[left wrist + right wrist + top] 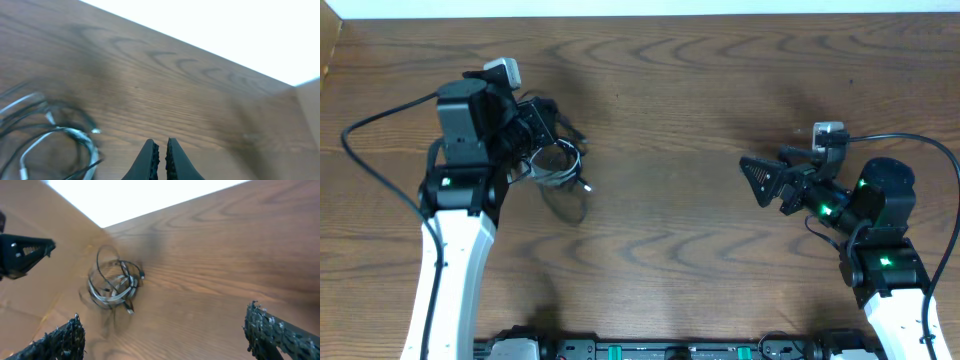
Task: Untangle cables
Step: 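Carry the bundle left with the left gripper and lower it onto the table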
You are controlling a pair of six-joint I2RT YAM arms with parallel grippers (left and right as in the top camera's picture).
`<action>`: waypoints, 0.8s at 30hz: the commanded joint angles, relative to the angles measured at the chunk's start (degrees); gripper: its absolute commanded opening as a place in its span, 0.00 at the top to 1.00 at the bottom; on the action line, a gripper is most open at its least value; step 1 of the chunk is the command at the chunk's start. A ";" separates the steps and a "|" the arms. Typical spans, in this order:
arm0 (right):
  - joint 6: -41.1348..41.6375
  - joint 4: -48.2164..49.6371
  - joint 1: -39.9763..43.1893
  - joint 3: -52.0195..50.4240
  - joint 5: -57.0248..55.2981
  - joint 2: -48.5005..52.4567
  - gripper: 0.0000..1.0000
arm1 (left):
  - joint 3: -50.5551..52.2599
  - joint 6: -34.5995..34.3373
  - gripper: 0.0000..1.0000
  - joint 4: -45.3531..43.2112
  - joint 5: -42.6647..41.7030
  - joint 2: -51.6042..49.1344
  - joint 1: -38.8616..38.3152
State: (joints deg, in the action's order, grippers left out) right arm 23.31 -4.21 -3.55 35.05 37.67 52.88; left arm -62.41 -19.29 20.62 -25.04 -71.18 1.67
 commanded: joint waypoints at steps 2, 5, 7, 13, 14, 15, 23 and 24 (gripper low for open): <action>0.44 0.11 0.46 0.94 4.52 0.00 0.01 | -0.70 3.76 0.93 1.79 -3.58 1.86 -0.02; 0.44 -0.28 0.46 0.94 4.52 0.00 0.01 | -0.70 4.68 0.92 5.62 4.13 1.40 -0.02; 0.39 -0.57 0.46 0.94 4.48 0.00 0.01 | -0.70 4.63 0.93 8.90 13.20 0.42 -0.02; 0.39 -0.72 0.46 0.94 4.42 0.00 0.01 | -0.70 3.52 0.55 15.19 30.14 -5.49 -0.02; 0.39 -0.72 0.46 0.94 4.31 0.00 0.01 | -0.70 3.52 0.51 15.47 30.49 -6.95 -0.02; 0.39 -0.72 0.46 0.94 4.28 0.00 0.01 | -0.70 3.52 0.50 15.61 30.47 -8.28 -0.02; -0.04 -1.20 0.46 0.94 3.96 0.02 0.01 | -0.70 0.87 0.43 14.38 30.91 -21.70 0.04; -0.07 -1.31 0.46 0.94 3.80 0.02 0.01 | -0.70 0.28 0.43 14.29 31.34 -22.95 0.04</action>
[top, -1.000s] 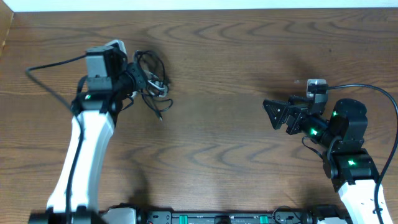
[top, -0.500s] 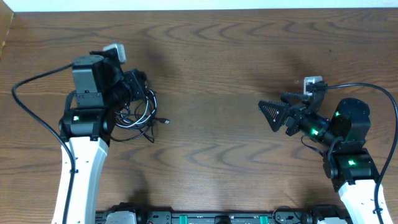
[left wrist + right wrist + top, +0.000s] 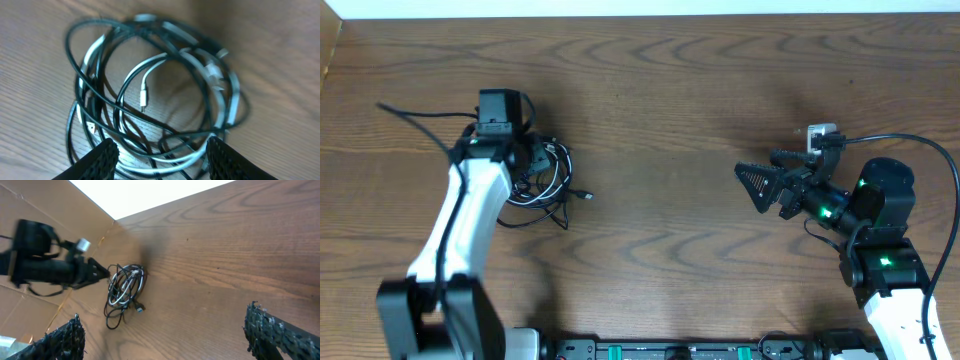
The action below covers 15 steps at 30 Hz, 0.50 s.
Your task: Untangle cables
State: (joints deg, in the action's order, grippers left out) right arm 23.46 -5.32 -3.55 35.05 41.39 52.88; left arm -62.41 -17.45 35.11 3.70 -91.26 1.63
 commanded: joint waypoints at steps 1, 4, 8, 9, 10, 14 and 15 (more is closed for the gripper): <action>-0.39 -0.26 0.46 0.94 0.07 0.02 0.01 | -0.70 -2.82 0.42 -0.17 3.65 -4.31 0.09; -0.39 -0.50 0.46 0.94 -0.39 0.02 0.01 | -0.70 -4.35 0.42 -0.20 5.14 -7.65 0.15; -0.39 -0.96 0.46 0.92 -1.20 0.04 0.01 | -0.70 -4.37 0.41 0.24 5.14 -10.05 0.59; -0.39 -0.94 0.46 0.92 -1.25 0.07 0.01 | -0.70 -4.37 0.41 0.39 5.11 -10.25 0.70; -0.39 -0.96 0.46 0.92 -1.36 0.11 0.01 | -0.70 -4.35 0.41 0.70 5.14 -10.47 0.74; -0.39 -0.94 0.46 0.92 -1.42 0.72 0.01 | -0.70 -4.33 0.41 2.60 5.14 -10.67 0.94; -0.39 -0.92 0.46 0.90 -1.51 1.18 0.01 | -0.70 -4.37 0.41 3.54 5.14 -10.67 0.94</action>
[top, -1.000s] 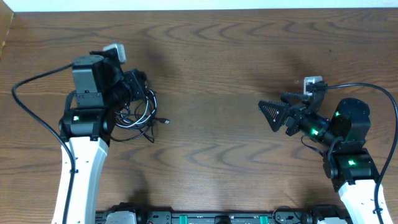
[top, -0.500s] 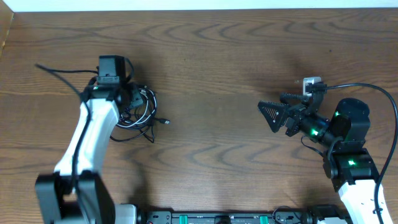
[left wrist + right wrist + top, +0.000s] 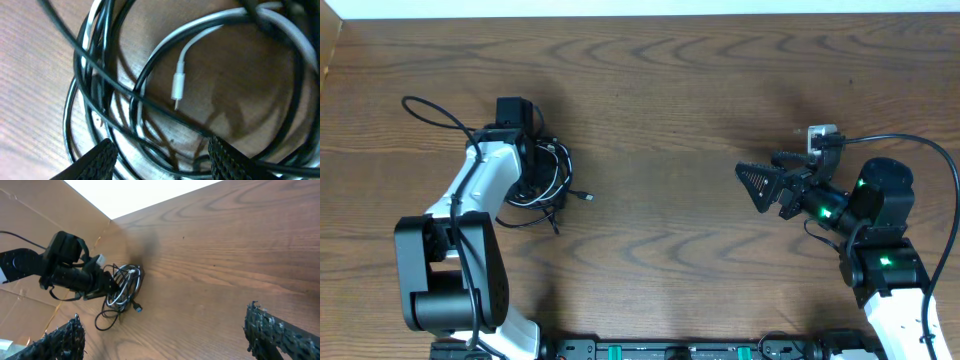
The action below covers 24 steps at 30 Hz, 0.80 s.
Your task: Untangle cables
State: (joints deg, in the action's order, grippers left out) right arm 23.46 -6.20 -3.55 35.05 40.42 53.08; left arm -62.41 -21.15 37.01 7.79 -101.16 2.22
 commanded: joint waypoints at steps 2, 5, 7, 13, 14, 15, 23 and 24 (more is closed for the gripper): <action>-0.39 -0.04 0.46 0.90 -0.90 1.66 0.01 | -0.70 -1.60 0.41 2.71 1.09 -0.76 0.35; -0.37 0.00 0.46 0.90 -0.90 2.54 0.01 | -0.70 -1.95 0.41 3.26 1.07 -0.76 0.35; -0.37 0.00 0.46 0.90 -0.90 2.91 0.01 | -0.70 -2.12 0.41 3.26 1.09 -0.76 0.35; -0.39 0.00 0.46 0.90 -0.90 3.13 0.01 | -0.70 -7.34 0.41 5.81 5.75 -0.76 0.35; -0.39 0.00 0.46 0.90 -0.90 3.13 0.01 | -0.68 -7.48 0.41 6.27 5.86 -0.76 0.35; -0.39 0.00 0.46 0.90 -0.90 3.13 0.01 | -0.68 -7.48 0.41 6.73 5.81 -0.76 0.35; -0.39 -0.02 0.46 0.90 -1.05 3.13 0.01 | -0.26 -7.69 0.41 7.41 6.25 -0.90 0.35; -0.39 -0.02 0.46 0.90 -1.05 3.13 0.01 | -0.26 -7.69 0.41 7.30 6.23 -1.11 0.35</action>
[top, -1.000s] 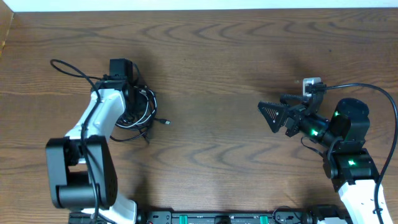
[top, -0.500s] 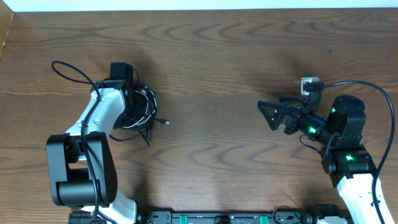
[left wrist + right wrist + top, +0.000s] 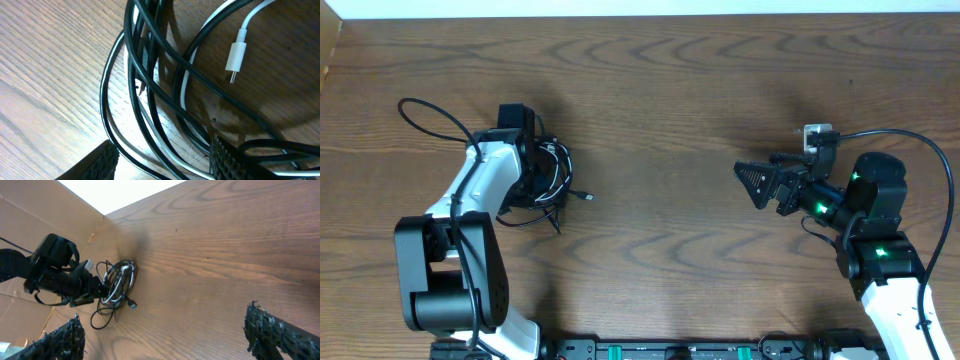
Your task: Untangle cables
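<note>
The cable tangle (image 3: 548, 176) is a coil of black and white cables lying on the wooden table at the left, with a plug end (image 3: 586, 198) sticking out to its right. Close up, black strands (image 3: 150, 90) cross white ones beside a white connector (image 3: 236, 54). My left gripper (image 3: 162, 165) is open and pressed down onto the coil, with several strands running between its fingers (image 3: 100, 161). Far to the right, my right gripper (image 3: 760, 185) is open wide and empty. It points left at the tangle (image 3: 117, 282) from a distance.
The table's far edge (image 3: 640, 14) meets a white surface. Brown cardboard (image 3: 30, 230) stands past the table's left side. The left arm's own black cable (image 3: 420, 110) loops out to the left, and the right arm's cable (image 3: 920, 145) arcs at the right.
The left gripper sits lower on the coil, so the strands fill more of its view and the white connector has moved up and right. The right arm has shifted slightly.
The left gripper was first shut and raised beside the tangle, facing the far table edge. It then stood open above the coil, and lower over it at each later moment. It is now down among the strands. The right gripper stayed open at the right throughout.
</note>
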You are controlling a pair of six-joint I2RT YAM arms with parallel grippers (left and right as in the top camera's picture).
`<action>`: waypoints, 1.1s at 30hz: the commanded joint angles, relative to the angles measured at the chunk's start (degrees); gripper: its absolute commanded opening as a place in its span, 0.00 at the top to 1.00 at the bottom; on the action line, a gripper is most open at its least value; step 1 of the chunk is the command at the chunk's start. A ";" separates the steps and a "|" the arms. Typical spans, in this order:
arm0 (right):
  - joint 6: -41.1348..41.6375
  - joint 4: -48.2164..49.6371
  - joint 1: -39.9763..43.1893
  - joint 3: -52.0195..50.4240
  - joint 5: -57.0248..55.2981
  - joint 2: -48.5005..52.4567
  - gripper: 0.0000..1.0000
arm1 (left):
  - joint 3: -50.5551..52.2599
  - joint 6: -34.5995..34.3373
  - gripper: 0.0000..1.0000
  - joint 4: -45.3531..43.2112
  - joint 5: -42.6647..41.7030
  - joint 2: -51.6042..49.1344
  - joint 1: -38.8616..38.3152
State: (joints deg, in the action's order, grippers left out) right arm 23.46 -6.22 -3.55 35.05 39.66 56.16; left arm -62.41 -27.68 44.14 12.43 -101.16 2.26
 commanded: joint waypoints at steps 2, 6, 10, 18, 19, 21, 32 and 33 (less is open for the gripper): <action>-0.39 0.00 0.46 0.90 -0.28 0.04 0.01 | -0.22 -1.16 0.41 -0.09 1.57 -1.75 0.31; -0.39 0.00 0.46 0.90 -0.28 0.04 0.01 | 0.37 -1.16 0.42 -1.07 1.46 -3.02 0.31; -0.39 0.02 0.46 0.90 -0.31 0.04 0.01 | 0.37 -1.14 0.44 -1.86 1.40 -3.13 0.31; -0.37 0.00 0.46 0.90 -0.28 0.04 0.01 | 2.10 -1.62 0.47 -2.34 -0.37 -5.09 0.31; -0.39 0.00 0.46 0.90 -0.28 0.04 0.01 | 2.47 -1.62 0.47 -2.69 -0.39 -5.68 0.31; -0.39 0.02 0.46 0.90 -0.28 0.04 0.01 | 2.58 -1.60 0.54 -2.86 -0.39 -6.69 0.31; -0.37 0.04 0.46 0.90 -0.28 0.04 0.01 | 2.58 -1.57 0.92 -5.51 -2.71 -7.10 0.28; -0.37 0.04 0.46 0.90 -0.28 0.04 0.01 | 2.58 -1.57 0.92 -5.99 -3.26 -7.10 0.28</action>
State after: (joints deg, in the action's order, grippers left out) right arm 23.46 -6.20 -3.55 35.05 39.38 56.16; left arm -61.30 -28.93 38.94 11.79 -106.19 2.22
